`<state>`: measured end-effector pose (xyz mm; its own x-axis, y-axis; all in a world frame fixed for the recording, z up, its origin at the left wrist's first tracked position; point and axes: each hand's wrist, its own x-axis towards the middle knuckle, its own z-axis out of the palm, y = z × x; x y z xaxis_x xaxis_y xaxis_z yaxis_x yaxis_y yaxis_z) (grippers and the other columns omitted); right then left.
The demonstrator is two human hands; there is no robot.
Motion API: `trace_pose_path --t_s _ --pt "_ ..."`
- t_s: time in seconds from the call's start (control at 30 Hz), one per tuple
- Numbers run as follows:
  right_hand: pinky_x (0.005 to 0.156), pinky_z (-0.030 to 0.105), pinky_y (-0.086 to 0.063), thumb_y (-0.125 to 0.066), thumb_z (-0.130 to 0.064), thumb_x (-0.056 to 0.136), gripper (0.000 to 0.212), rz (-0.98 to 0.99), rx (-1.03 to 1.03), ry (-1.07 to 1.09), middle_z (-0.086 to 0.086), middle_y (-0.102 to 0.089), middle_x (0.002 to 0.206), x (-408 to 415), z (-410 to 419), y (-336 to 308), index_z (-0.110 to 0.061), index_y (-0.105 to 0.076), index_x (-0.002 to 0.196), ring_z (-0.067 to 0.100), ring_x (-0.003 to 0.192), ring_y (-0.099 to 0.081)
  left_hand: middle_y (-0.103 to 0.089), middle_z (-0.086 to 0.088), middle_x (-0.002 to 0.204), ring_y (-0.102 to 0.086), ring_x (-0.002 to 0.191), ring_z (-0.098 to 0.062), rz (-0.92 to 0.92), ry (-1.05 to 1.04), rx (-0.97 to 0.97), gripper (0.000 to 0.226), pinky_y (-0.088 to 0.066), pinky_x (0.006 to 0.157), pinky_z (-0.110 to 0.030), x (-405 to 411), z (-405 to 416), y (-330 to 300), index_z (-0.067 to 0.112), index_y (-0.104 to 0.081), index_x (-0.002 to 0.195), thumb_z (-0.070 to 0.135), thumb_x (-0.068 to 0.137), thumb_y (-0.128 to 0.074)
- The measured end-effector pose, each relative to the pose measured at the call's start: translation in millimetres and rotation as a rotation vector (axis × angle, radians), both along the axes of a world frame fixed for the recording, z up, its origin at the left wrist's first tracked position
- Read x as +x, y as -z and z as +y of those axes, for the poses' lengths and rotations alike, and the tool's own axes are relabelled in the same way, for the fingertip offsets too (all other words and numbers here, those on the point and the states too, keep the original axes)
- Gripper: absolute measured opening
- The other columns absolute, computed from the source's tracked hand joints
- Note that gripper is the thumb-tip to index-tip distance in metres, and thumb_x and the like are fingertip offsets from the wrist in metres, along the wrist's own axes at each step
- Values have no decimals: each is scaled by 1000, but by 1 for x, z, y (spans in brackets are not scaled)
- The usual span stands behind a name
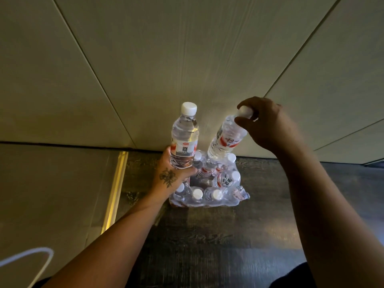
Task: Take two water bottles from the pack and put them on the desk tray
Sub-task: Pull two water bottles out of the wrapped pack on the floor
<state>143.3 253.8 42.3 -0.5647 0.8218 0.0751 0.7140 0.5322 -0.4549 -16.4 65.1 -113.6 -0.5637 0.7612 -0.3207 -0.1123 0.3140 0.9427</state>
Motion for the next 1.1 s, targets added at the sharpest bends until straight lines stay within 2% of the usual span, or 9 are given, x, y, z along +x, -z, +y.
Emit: trace_pose_path --t_s 0.07,0.23,0.43,0.6,0.7,0.77,0.87,1.0,1.1 --pt "85 39 -58 -80 -31 93 31 71 -100 -9 6 -72 116 0 3 5 -22 -69 121 22 102 -70 -76 9 113 -73 87 14 4 2 -9 73 -55 79 -22 0 0 1 29 -62 125 -2 69 -96" --pt "92 54 -63 -90 -14 82 47 242 -332 -34 10 -73 116 1 1 28 -10 -60 117 29 106 -72 -76 15 105 -72 86 18 26 7 -18 70 -56 68 -4 -1 0 4 40 -61 112 -1 68 -96" --pt "93 45 -61 -94 0 73 59 463 -631 48 8 -77 113 5 -2 64 -10 -64 122 21 104 -77 -72 20 106 -69 86 24 66 9 -27 70 -54 70 -2 -1 -1 2 42 -60 109 2 66 -99" --pt "106 58 -58 -96 1 69 64 451 -689 134 12 -79 119 11 -16 100 -10 -68 126 30 112 -77 -72 18 108 -69 92 12 72 9 -40 70 -54 80 -16 -1 -1 -2 38 -60 113 3 66 -99" --pt "106 61 -57 -95 2 70 59 446 -680 154 12 -79 117 10 -25 119 -12 -69 121 31 112 -77 -77 22 94 -70 82 21 58 20 -52 68 -54 66 -5 -2 -1 -4 43 -59 104 1 66 -98" --pt "106 61 -57 -97 -1 69 64 440 -660 178 12 -79 118 9 -30 130 -7 -67 126 29 113 -77 -76 38 89 -67 80 27 47 24 -54 68 -49 63 2 -2 -3 -7 44 -58 102 2 66 -98" --pt "107 57 -57 -99 -10 68 74 417 -648 206 7 -78 120 9 -35 140 -8 -63 133 24 113 -76 -75 39 87 -66 79 28 46 24 -61 68 -48 63 4 -2 -7 -12 44 -58 102 2 66 -98" --pt "106 54 -58 -100 -22 70 76 391 -618 204 4 -78 122 6 -39 139 -12 -63 135 19 113 -76 -73 21 99 -69 83 19 55 29 -62 68 -50 69 -9 0 -8 -18 45 -58 105 8 66 -99" --pt "106 53 -58 -100 -24 70 74 398 -622 211 3 -79 121 9 -40 135 -14 -64 134 19 112 -76 -73 16 110 -69 98 4 -2 10 -59 74 -52 82 -25 1 -9 -22 39 -61 121 9 65 -100"
